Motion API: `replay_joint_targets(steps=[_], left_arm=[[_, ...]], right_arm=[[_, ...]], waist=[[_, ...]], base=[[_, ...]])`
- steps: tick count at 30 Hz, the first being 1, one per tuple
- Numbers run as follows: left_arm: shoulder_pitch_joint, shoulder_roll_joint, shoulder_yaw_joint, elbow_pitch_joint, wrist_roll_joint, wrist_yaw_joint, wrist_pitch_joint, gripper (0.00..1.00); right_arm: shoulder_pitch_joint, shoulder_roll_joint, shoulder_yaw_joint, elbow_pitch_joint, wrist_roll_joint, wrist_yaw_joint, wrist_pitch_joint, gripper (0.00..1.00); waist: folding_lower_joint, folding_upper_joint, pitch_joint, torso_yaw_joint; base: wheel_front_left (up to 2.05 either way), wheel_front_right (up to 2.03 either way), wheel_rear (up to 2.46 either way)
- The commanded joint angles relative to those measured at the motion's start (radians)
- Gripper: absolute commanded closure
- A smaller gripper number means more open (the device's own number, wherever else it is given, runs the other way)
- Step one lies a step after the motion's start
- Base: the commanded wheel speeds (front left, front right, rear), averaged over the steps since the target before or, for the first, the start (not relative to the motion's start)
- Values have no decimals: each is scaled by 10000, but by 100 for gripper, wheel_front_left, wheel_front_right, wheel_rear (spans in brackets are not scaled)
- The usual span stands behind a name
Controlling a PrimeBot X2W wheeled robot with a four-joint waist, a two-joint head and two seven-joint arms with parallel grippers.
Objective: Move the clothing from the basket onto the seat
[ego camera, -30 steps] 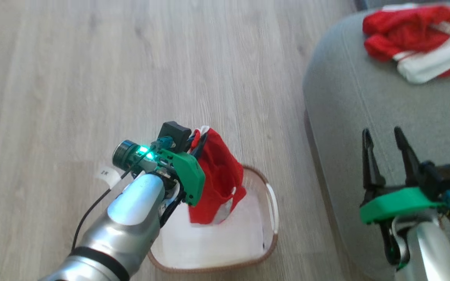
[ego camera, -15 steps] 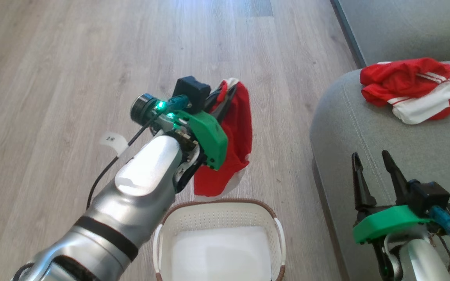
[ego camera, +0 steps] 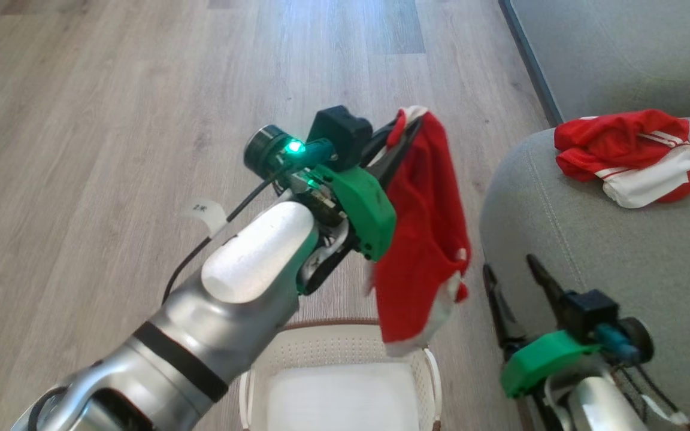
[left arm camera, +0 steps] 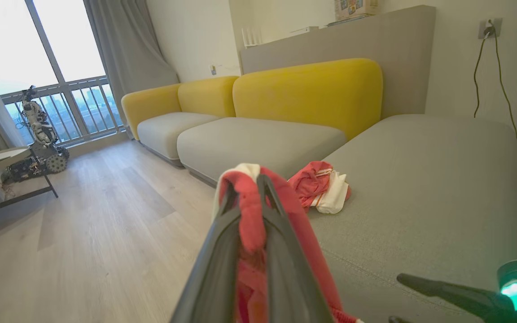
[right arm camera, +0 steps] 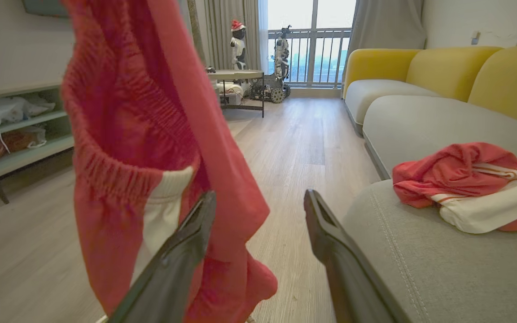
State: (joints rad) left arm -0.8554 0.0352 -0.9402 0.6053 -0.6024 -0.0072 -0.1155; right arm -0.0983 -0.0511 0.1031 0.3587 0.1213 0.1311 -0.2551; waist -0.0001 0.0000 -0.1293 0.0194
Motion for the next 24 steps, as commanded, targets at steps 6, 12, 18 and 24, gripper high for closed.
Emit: replay_joint_targets(steps=[6,12,18,24], left_arm=[[-787,151,-174,-1011,-328,240,-19,100],[-830,151,-432,-1407,-507,357,-33,100],[-986,151,-604,-1613,-640,482,-165,100],[-1001,151,-642,-1496,-766,592,-246,100]], right_arm=[[-1270,9,1059,427,-24,-4,-67,0],[-1886,9,1405,1024,119,-4,-67,0],[-2911,9,2144,2065,491,-4,-67,0],[-3591,9,2427,2853,719,-4,-67,100]], waist=[[1,0,-92,224],[1,0,-72,426],[1,0,68,681],[1,0,183,854]], base=[[0,0,0],[0,0,0],[0,0,0],[0,0,0]])
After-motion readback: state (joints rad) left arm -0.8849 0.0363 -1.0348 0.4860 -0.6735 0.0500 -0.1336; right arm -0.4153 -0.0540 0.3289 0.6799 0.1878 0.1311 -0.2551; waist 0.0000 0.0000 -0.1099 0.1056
